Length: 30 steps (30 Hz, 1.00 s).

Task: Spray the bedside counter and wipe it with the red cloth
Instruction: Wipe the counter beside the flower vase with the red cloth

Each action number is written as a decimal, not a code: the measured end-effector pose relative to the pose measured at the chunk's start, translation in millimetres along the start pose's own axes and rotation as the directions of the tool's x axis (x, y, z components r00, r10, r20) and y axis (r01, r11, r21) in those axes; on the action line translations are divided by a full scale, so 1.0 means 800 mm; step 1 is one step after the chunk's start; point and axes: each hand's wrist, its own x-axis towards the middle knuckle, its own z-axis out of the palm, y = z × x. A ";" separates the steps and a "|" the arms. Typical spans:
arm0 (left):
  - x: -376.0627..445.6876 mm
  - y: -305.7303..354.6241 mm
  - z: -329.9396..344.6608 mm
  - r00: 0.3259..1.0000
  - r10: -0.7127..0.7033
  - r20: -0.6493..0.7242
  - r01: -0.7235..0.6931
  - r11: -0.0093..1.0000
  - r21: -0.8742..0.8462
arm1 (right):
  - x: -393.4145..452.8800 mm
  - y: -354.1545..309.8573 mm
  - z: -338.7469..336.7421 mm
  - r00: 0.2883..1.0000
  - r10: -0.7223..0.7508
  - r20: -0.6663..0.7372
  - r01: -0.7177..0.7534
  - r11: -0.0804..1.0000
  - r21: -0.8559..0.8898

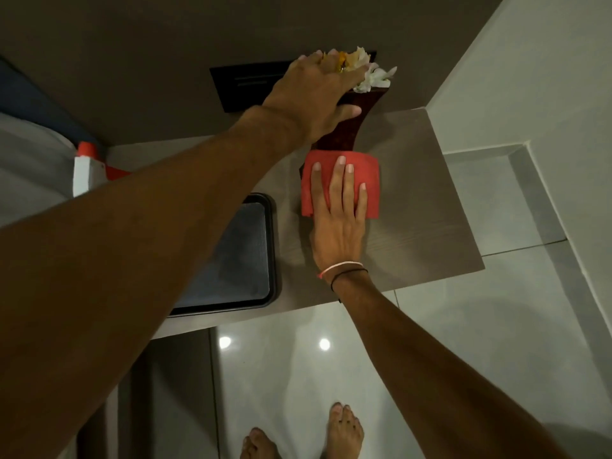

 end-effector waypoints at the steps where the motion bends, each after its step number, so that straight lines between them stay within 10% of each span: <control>1: 0.001 -0.001 0.000 1.000 -0.001 0.004 0.001 1.000 0.001 | -0.003 0.002 0.001 0.999 -0.024 0.033 0.024 1.000 -0.002; 11: -0.008 0.005 -0.005 1.000 0.004 0.020 -0.005 0.999 0.033 | -0.053 0.014 -0.010 0.948 -0.067 0.313 0.035 0.994 0.105; 15: -0.007 0.004 -0.008 1.000 0.004 0.026 -0.004 1.000 0.028 | -0.052 0.023 -0.040 0.889 0.429 0.162 -0.441 0.705 0.555; 17: -0.006 0.002 -0.007 1.000 0.004 0.029 -0.005 1.000 0.018 | -0.032 0.024 -0.053 0.802 0.597 0.017 -0.410 0.529 0.743; 22: -0.001 0.000 -0.003 1.000 -0.003 0.015 0.003 1.000 0.004 | 0.024 0.001 -0.052 0.965 0.218 -0.149 -0.146 0.910 0.387; 30: 0.004 -0.006 -0.004 1.000 -0.004 -0.012 0.004 1.000 -0.012 | -0.014 0.020 -0.009 0.988 -0.060 0.144 0.055 0.998 0.038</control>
